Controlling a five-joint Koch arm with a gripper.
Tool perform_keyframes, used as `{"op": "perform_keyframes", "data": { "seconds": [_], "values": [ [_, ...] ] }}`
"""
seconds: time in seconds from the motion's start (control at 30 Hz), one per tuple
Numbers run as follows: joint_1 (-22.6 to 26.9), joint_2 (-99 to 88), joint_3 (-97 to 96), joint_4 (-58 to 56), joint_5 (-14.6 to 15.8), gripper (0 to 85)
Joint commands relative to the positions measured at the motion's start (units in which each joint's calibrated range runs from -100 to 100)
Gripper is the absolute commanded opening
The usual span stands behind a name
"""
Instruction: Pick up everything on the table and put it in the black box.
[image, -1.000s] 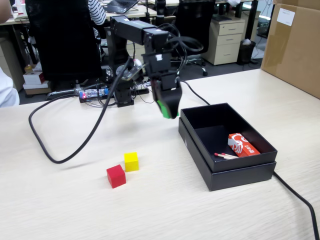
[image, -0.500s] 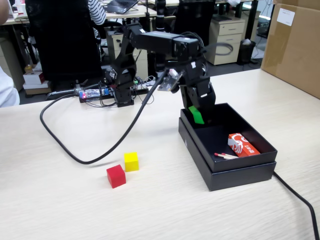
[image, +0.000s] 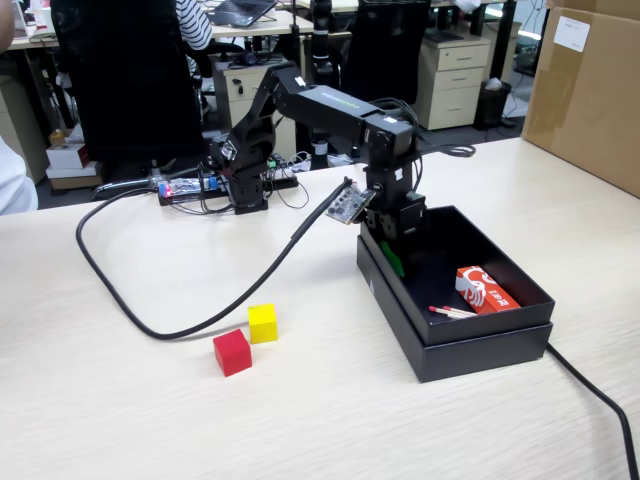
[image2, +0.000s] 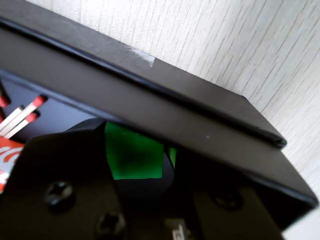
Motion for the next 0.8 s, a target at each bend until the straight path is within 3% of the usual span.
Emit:
{"op": "perform_keyframes", "data": {
  "seconds": [0.0,0.13,0.2,0.5,0.77],
  "values": [
    [0.00,-0.47,2.40,-0.92,-0.05,14.1],
    [0.10,-2.42,1.77,-0.92,-0.10,35.8],
    [0.15,-4.60,1.58,-0.92,-0.15,42.2],
    [-1.07,-29.04,3.22,-0.84,-0.93,43.1],
    [-7.96,-44.64,-2.77,-0.84,-6.01,46.3]
  ]
}}
